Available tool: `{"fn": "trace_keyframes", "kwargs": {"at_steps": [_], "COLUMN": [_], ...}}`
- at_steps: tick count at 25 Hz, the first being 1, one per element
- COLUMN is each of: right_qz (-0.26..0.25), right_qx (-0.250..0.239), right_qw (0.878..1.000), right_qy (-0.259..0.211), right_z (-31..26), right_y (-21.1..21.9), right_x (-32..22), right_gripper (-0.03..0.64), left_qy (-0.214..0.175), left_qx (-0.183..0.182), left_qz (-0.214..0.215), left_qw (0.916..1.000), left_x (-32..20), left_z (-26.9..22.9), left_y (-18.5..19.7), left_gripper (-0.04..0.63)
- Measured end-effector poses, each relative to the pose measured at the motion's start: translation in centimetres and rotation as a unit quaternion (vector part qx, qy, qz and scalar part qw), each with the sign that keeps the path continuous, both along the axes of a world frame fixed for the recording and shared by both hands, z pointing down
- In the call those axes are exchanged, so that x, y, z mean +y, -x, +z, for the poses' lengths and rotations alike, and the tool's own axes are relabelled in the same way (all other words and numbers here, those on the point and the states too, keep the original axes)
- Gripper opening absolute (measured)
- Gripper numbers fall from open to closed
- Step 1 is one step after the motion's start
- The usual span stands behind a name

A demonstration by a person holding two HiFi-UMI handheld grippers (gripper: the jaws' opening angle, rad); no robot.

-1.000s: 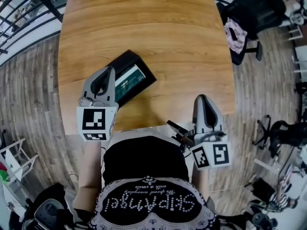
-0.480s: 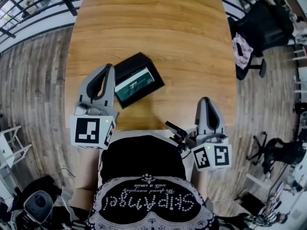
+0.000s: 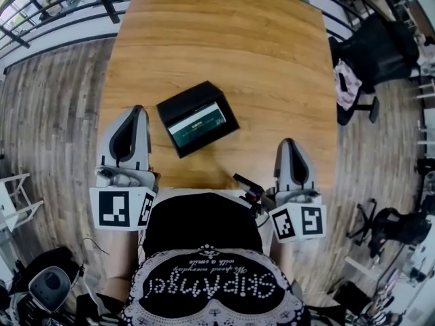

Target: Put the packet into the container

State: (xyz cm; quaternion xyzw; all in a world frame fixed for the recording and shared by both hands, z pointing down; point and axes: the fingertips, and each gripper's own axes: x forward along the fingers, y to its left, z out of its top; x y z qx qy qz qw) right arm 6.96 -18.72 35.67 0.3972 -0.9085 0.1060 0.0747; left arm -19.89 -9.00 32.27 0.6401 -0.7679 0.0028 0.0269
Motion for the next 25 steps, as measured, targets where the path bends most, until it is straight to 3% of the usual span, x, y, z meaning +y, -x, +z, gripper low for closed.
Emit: {"fn": "trace_keyframes", "kwargs": {"at_steps": [13, 25], "right_qz": [-0.005, -0.009], "right_qx": [0.003, 0.015], "right_qw": [1.000, 1.000], "right_qy": [-0.001, 0.011], "right_z": [0.1, 1.1], "right_y": [0.4, 0.4], "right_x": [0.6, 1.6], "right_gripper": [0.040, 0.040], "left_qy": [0.007, 0.027], "left_qx": [0.015, 0.060], "left_qz": [-0.017, -0.027], "left_qw": [0.9997, 0.9975], "left_x": [3.4, 4.9], "left_z": [1.4, 3.5], "left_y": [1.1, 0.7], "left_gripper": [0.029, 0.029]}}
